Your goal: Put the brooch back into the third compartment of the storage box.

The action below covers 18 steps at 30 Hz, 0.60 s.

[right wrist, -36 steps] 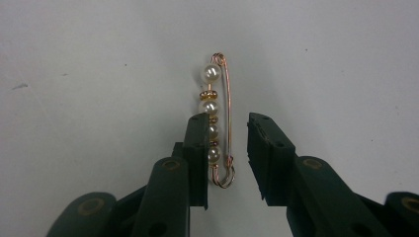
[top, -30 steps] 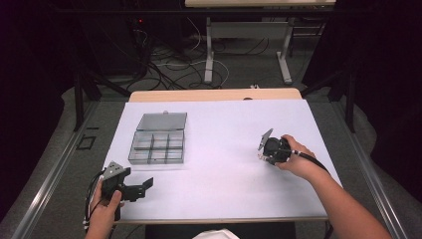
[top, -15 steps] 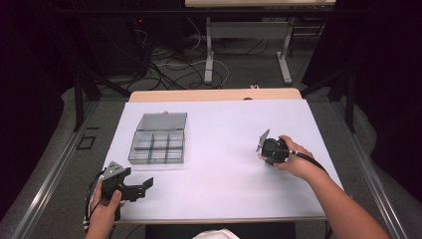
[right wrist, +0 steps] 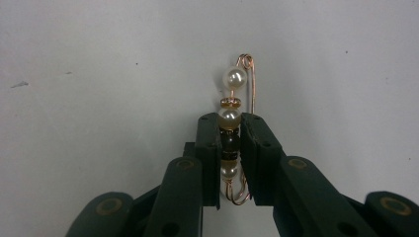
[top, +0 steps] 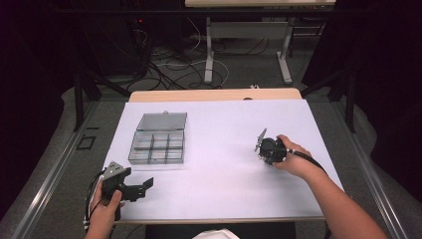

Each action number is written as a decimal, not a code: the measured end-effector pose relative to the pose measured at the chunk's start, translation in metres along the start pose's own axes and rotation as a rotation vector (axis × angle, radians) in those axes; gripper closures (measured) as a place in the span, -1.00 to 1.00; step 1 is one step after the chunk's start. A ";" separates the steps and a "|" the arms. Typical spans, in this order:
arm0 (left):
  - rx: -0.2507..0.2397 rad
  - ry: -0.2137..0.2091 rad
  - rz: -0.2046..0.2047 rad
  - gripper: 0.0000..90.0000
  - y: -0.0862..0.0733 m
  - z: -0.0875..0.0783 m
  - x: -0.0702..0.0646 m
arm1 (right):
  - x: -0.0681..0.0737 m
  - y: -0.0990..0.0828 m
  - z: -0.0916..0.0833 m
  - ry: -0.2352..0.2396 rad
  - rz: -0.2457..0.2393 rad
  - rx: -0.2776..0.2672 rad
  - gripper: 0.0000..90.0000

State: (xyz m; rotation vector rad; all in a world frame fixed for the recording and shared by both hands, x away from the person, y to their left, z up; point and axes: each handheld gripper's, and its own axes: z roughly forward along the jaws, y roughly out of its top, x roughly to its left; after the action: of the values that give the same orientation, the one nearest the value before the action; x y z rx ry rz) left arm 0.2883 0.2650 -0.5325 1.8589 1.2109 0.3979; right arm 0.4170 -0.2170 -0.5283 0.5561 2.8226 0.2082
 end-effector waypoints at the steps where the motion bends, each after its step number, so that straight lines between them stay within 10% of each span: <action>1: 0.000 -0.003 0.000 -0.96 0.000 0.000 0.000 | -0.001 0.001 0.000 0.003 -0.012 0.006 0.76; 18: -0.003 0.000 0.000 -0.96 0.000 -0.001 0.001 | 0.002 0.002 -0.002 -0.039 -0.014 0.010 0.77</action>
State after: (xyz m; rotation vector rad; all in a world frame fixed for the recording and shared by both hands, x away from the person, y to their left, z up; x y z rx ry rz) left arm 0.2883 0.2658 -0.5324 1.8566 1.2101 0.3996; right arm 0.4149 -0.2149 -0.5262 0.5363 2.7906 0.1786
